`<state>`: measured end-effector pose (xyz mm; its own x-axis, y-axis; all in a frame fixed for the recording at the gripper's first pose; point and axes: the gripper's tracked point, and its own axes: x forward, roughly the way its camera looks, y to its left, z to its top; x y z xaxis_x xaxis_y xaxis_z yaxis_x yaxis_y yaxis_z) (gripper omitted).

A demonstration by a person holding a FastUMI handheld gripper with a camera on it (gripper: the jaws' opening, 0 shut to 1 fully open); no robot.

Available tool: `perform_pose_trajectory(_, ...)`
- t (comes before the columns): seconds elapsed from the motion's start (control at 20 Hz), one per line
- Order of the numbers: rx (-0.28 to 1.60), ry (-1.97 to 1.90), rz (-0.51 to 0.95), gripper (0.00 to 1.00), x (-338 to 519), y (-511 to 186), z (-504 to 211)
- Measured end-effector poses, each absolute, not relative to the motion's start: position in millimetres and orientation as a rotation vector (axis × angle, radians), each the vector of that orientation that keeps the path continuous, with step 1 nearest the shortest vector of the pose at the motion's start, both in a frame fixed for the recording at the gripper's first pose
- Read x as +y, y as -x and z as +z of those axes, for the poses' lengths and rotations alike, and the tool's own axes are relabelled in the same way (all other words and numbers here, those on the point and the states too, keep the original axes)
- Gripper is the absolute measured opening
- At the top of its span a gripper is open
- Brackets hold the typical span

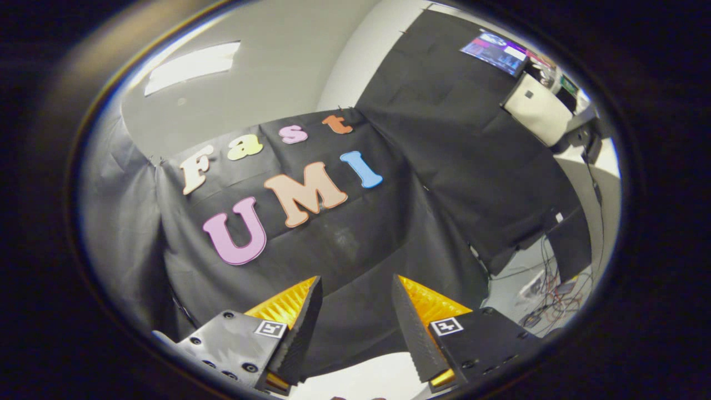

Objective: Open the toilet lid.

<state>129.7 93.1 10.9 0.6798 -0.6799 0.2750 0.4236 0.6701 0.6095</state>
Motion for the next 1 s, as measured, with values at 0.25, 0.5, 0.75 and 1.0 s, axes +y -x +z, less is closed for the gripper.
perform_pose_trajectory(0.25,-0.461,-0.666,-0.675,0.81,113,-139,-32)
perform_pose_trajectory(0.5,-0.369,-0.750,-0.743,0.87,122,-138,-85)
perform_pose_trajectory(0.75,-0.253,-0.838,-0.804,0.92,132,-138,-138)
perform_pose_trajectory(1.0,-0.190,-0.949,-0.853,0.97,142,-137,-184)
